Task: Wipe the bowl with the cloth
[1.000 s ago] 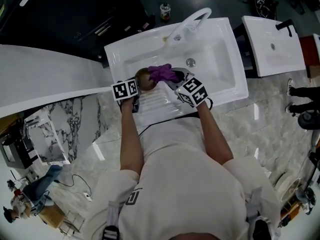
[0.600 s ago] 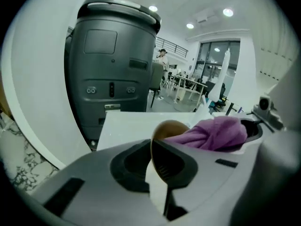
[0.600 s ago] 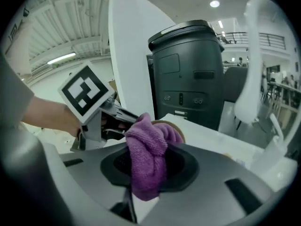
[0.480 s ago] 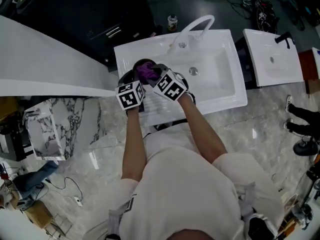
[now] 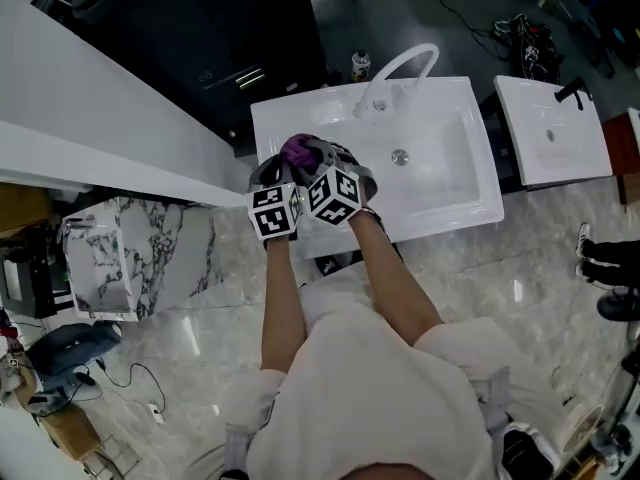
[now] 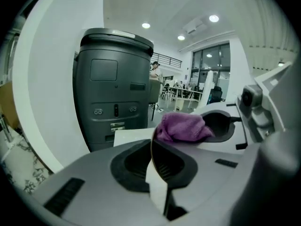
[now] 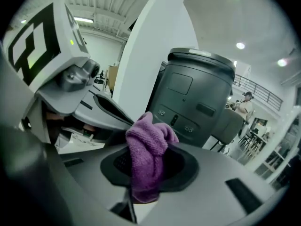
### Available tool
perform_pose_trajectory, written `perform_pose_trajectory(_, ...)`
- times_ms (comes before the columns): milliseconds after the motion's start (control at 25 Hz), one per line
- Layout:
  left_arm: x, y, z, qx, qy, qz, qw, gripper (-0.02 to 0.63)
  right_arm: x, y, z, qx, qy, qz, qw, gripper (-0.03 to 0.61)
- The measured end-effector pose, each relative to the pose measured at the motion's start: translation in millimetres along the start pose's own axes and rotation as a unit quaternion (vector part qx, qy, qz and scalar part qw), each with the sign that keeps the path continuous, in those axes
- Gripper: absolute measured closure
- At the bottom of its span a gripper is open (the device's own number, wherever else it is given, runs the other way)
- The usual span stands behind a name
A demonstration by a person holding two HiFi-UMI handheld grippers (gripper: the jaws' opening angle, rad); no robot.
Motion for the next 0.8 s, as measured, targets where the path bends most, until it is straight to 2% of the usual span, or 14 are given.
perform_pose_trajectory(160, 12.5, -11.4, -2.9, 0.021, 0.006, 0.019, 0.9996, 0.595, 18.1, 5.2, -9.5, 0.031, 0.009, 0.006, 0.999, 0.488)
perform_pose_trajectory(400, 10.2, -10.8, -9.5, 0.018, -0.001, 0.022, 0.9996, 0.594, 26.7, -0.8, -14.1, 0.03, 0.035, -0.024, 0.999, 0.489)
perform_pose_trajectory(600, 12.7, -0.8, -13.4, -0.009, -0.005, 0.018, 0.9998, 0.592, 33.8, 10.0, -9.9, 0.012, 0.055, -0.032, 0.998, 0.489)
perform_pose_trajectory(800, 16.8, 7.1, -15.9, -0.015, -0.003, 0.004, 0.9999, 0.589, 44.5, 30.1, -7.9, -0.027, 0.066, -0.045, 0.996, 0.489)
Point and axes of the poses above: the fingertips, and each gripper's own axes: z forward along the fingers, y to its left, x out of its underside, the point moved 6 cm from there along -z, backward along the fingers, and after that the axes turned 2 degrees about x, right-handed, at the moved point
